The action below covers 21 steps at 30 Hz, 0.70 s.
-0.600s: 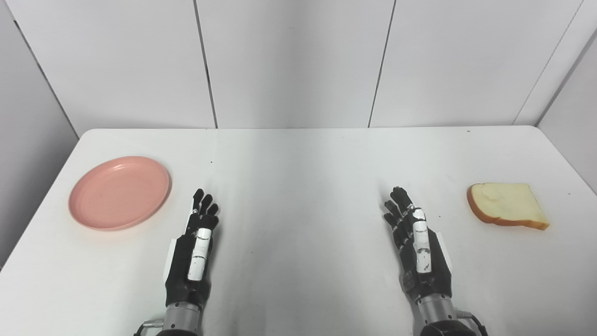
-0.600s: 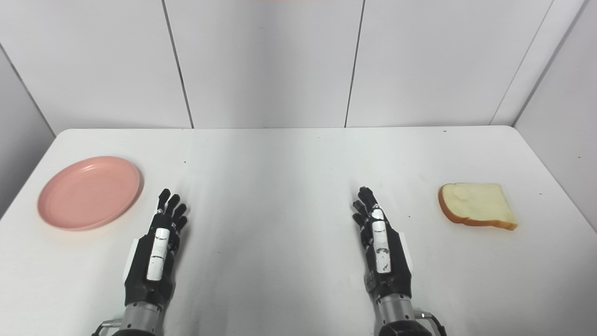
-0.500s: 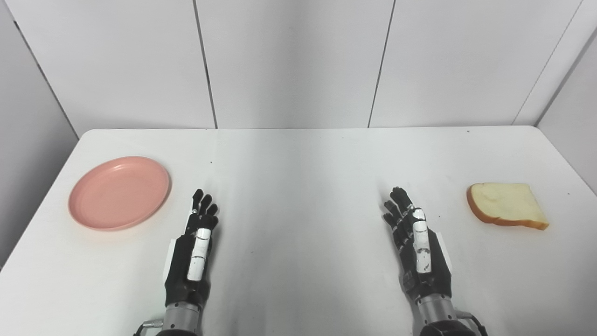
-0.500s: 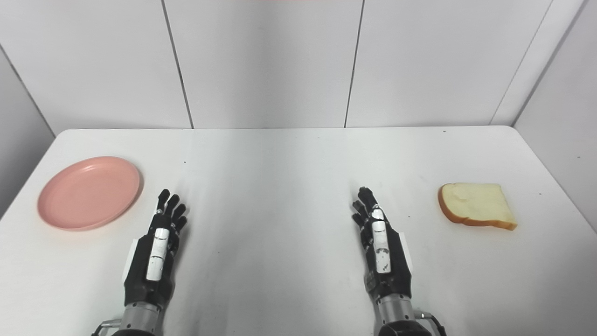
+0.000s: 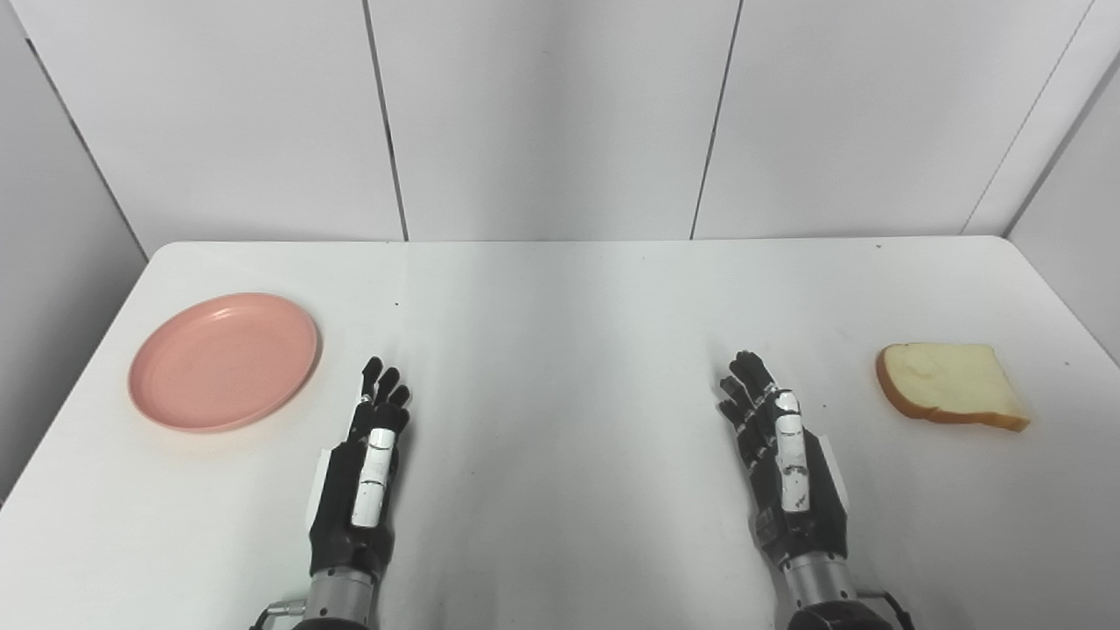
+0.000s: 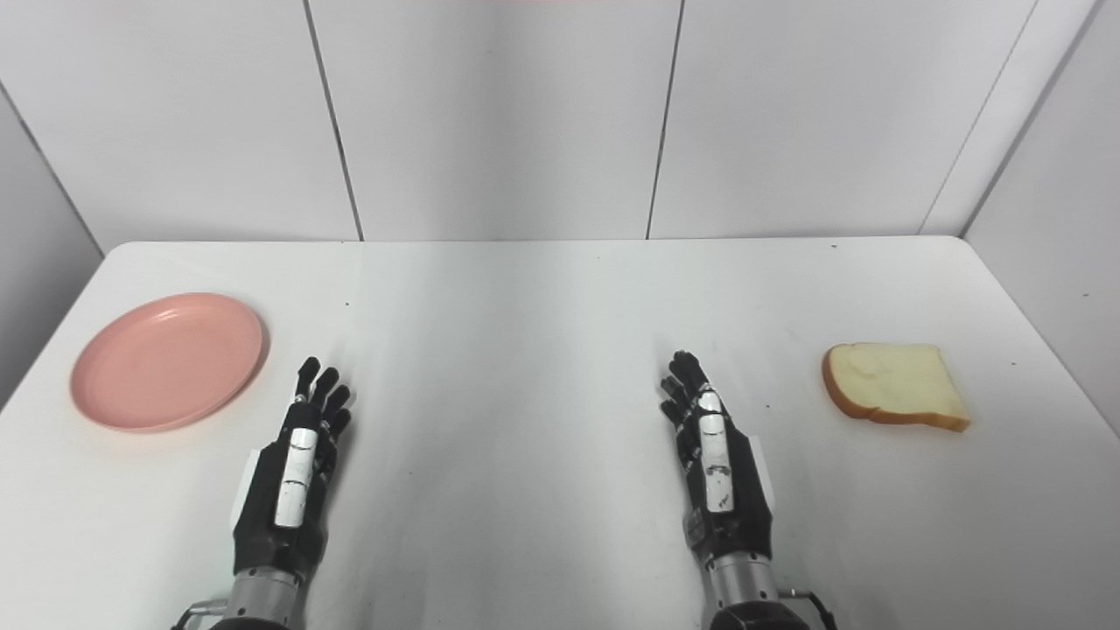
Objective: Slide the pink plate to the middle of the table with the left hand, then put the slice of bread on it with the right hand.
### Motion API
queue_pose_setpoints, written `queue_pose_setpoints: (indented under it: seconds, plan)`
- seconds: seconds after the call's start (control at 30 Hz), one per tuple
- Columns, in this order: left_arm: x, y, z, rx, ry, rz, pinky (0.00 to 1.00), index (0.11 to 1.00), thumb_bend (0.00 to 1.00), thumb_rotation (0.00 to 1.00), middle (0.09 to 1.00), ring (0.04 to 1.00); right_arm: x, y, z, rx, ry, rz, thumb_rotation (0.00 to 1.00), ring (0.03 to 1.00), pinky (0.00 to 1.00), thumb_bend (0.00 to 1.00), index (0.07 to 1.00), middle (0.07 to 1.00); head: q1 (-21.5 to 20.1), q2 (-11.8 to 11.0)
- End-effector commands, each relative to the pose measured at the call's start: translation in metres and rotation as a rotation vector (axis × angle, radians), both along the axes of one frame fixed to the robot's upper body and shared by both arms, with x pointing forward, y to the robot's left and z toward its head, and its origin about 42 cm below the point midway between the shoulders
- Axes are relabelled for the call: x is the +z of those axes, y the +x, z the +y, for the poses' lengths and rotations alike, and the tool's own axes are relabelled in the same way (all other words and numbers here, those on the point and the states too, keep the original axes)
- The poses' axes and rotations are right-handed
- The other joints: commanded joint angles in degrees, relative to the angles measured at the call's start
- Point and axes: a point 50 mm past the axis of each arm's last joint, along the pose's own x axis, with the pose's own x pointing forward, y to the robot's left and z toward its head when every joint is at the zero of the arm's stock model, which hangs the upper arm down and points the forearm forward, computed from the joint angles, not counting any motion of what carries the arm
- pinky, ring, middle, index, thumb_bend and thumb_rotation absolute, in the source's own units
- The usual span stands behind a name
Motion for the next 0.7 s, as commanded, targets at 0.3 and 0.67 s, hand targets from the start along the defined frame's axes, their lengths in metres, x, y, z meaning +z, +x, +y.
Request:
queue_pose_setpoints:
  seconds: [0.3,0.67]
  plan:
    - [0.0066,0.0036,0.0003,-0.009,0.003,-0.032,1.0,0.997,0.77,0.85,0.988,0.981,-0.015,-0.0065,0.0047,0.001,0.018,0.043,0.92,0.93,0.96,0.77,0.884,0.927,0.04,-0.35]
    - [0.0066,0.0033,-0.0006,-0.008,0.008,-0.034,1.0,1.0,0.77,0.86,0.987,0.979,-0.0158,-0.007,0.0046,0.001,0.013,0.051,0.93,0.927,0.96,0.77,0.886,0.924,0.24,-0.09]
